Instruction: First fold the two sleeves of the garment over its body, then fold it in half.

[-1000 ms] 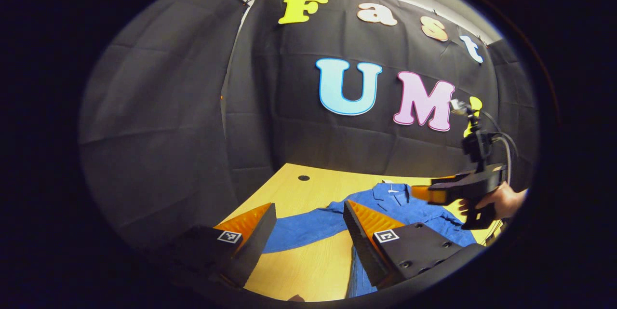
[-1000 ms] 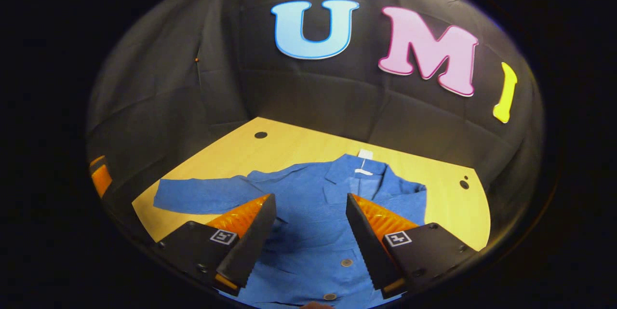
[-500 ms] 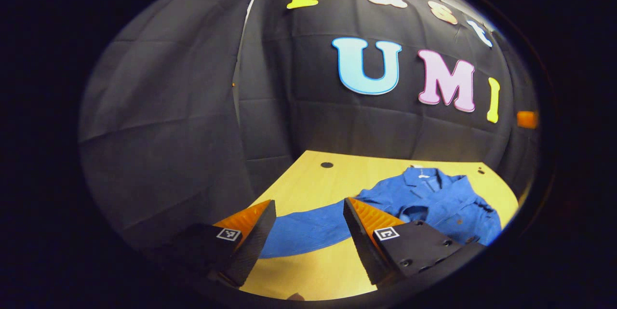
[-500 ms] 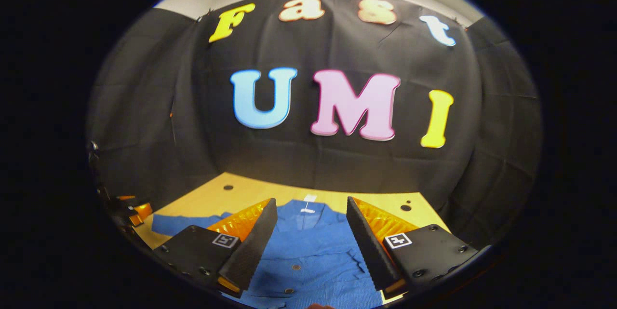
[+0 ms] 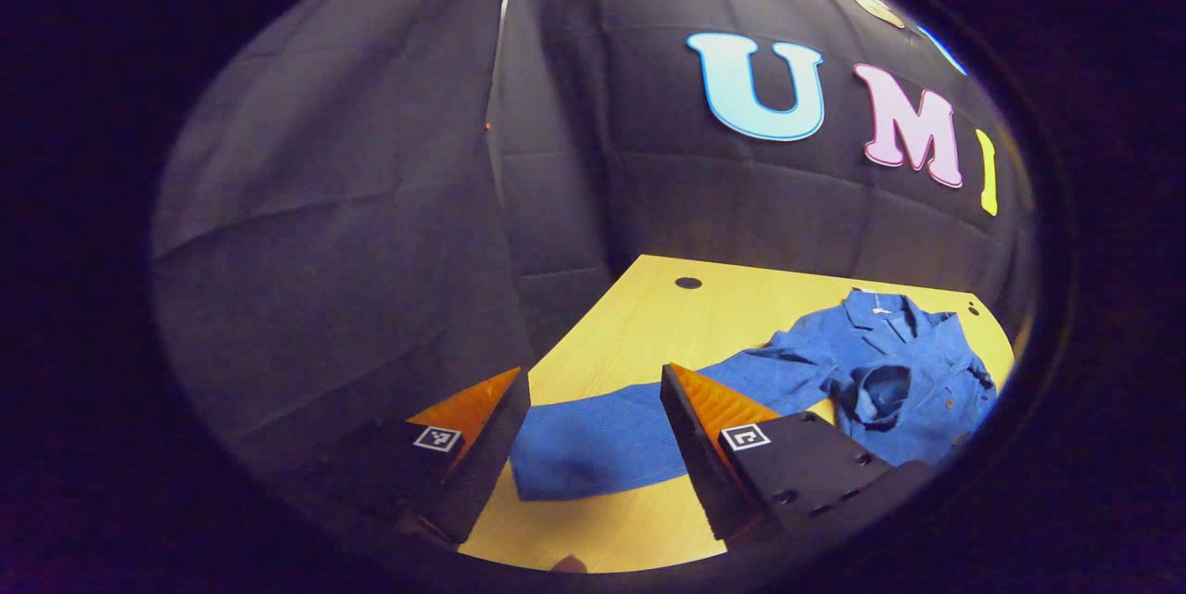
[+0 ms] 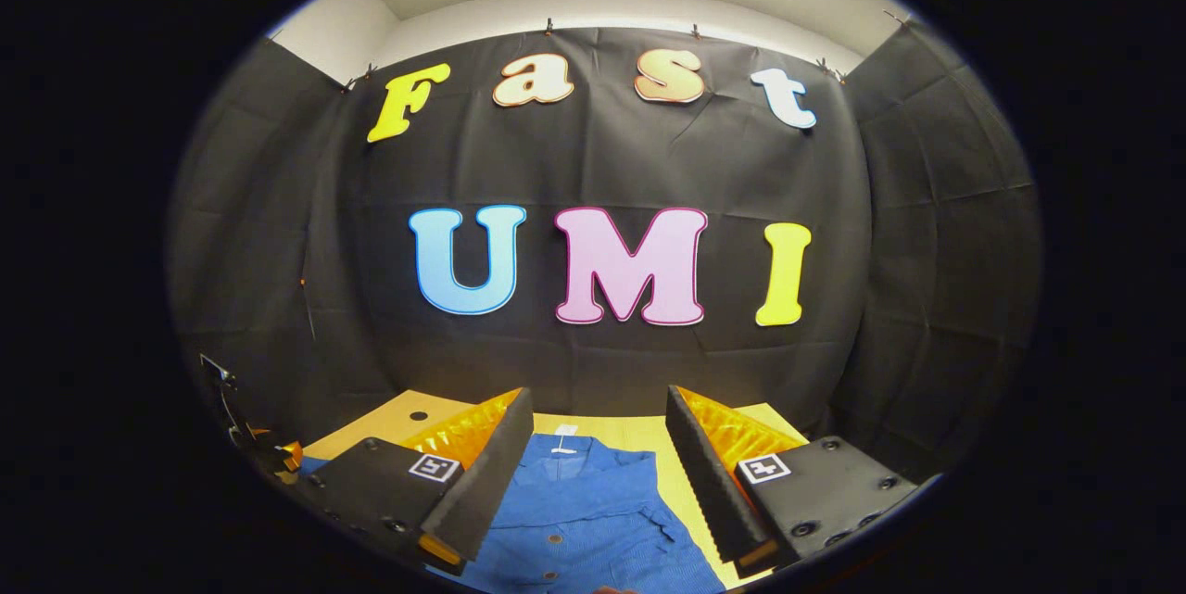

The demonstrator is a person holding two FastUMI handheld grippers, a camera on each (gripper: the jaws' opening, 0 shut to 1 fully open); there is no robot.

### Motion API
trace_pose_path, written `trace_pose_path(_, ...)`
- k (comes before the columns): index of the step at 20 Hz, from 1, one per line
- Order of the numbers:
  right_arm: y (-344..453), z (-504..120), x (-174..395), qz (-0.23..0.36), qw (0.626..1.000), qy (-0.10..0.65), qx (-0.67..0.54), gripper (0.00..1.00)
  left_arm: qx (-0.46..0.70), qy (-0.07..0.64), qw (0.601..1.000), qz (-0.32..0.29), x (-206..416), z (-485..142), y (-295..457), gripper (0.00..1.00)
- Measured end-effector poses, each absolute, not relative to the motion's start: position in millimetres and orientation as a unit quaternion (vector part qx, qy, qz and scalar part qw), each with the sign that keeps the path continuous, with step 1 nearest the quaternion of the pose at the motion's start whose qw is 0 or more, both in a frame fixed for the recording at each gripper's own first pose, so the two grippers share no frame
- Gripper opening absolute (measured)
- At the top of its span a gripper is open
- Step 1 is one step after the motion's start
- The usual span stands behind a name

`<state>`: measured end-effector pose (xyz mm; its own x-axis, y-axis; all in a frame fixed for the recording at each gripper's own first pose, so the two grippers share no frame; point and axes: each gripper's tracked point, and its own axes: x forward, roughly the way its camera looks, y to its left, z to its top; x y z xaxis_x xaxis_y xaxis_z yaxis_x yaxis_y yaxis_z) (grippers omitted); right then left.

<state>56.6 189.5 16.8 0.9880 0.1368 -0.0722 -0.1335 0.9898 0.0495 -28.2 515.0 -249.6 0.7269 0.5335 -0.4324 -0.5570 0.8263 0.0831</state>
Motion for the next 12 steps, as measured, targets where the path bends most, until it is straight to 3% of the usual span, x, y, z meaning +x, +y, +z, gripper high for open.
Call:
trace_pose_path(1,188.2,18.7,56.2,0.067,0.997,0.037,0.021,0.89,-0.028,0.231,0.926,0.299,-29.5,-257.4,523.8,0.84)
trace_pose_path(5,183.7,18.5,56.7,0.06,0.997,0.04,0.011,0.93,-0.03,0.28,0.909,0.307,-26.5,-292.8,550.5,0.84)
trace_pose_path(8,183.7,16.6,55.9,0.055,0.997,0.047,0.014,0.89,-0.028,0.311,0.899,0.306,-24.9,-312.2,553.9,0.84)
trace_pose_path(12,183.1,11.9,57.4,0.053,0.997,0.053,0.01,0.93,-0.032,0.365,0.885,0.285,-23.8,-351.9,549.0,0.84)
